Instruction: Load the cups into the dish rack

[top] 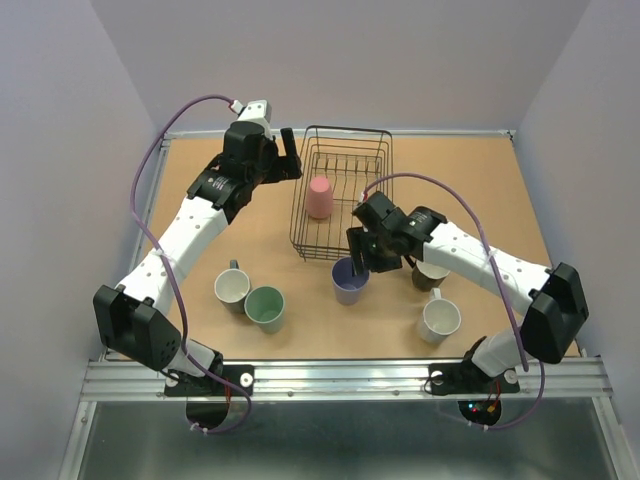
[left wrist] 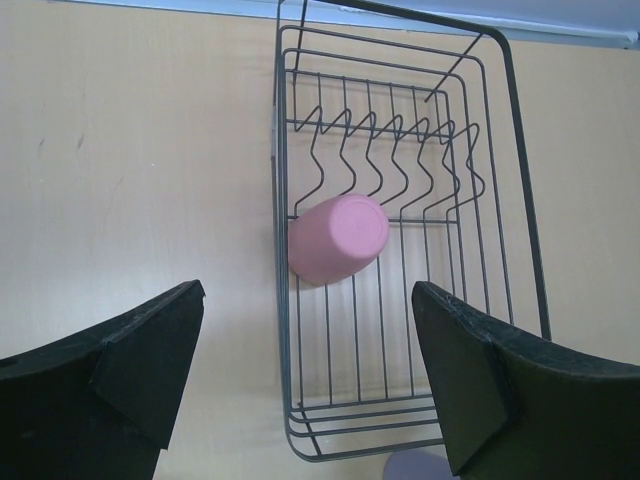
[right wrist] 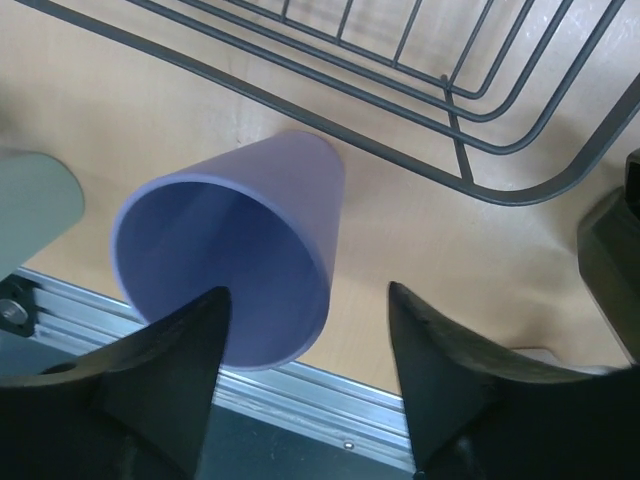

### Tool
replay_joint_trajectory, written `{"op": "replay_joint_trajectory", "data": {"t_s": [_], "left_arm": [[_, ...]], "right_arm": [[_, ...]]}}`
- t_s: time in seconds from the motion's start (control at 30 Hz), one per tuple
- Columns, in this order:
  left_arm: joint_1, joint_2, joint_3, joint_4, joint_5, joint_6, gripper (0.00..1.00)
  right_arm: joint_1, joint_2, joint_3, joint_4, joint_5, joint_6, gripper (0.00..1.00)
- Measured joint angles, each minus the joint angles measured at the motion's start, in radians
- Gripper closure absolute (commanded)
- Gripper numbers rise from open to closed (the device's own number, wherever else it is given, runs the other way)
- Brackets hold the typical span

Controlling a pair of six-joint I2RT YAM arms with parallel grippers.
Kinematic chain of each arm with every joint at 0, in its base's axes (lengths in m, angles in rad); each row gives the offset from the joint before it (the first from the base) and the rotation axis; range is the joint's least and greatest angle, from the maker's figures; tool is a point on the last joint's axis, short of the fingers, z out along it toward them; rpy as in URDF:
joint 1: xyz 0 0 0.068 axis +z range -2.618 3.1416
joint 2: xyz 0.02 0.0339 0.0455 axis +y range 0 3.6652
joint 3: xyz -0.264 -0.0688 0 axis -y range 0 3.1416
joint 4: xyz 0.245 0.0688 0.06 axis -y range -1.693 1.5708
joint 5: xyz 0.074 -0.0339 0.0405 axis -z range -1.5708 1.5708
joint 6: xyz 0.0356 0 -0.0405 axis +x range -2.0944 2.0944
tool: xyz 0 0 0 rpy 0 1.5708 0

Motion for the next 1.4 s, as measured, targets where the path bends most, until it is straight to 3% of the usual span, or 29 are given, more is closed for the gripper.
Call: {"op": "replay_joint_trajectory", "data": {"t_s": [0.27, 0.37, 0.47, 0.63, 0.97, 1.13, 1.27, 1.4], "left_arm": [[0.000, 0.000, -0.013, 0.001, 0.002, 0.000, 0.04], [0.000, 0.000, -0.014, 0.001, 0.002, 0.000, 0.04], [0.000, 0.000, -0.014, 0.001, 0.002, 0.001, 0.04], [0.000, 0.000, -0.005, -0.021, -0.007, 0.014, 0.04], [0.000, -0.016, 0.157, -0.070, -0.043, 0.062, 0.01], [0.016, -0.114, 0.110, 0.060, 0.055, 0.040, 0.01], [0.060, -0.175, 0.098, 0.180, 0.240, -0.038, 0.01], [0.090, -0.167, 0.094, 0.336, 0.429, -0.147, 0.01]], "right_arm": [[0.000, 0.030, -0.082, 0.019, -0.005, 0.004, 0.68], [0.000, 0.042, -0.088, 0.029, -0.008, 0.003, 0.90], [0.000, 0.043, -0.088, 0.034, -0.007, 0.000, 1.00], [0.000, 0.040, -0.067, 0.010, 0.010, 0.007, 1.00], [-0.024, -0.002, 0.277, -0.082, 0.147, 0.098, 1.00], [-0.163, -0.054, 0.320, 0.046, 0.062, 0.136, 1.00], [-0.288, -0.097, 0.320, 0.195, -0.089, 0.189, 0.99], [-0.330, -0.128, 0.320, 0.381, -0.232, 0.264, 1.00]]}}
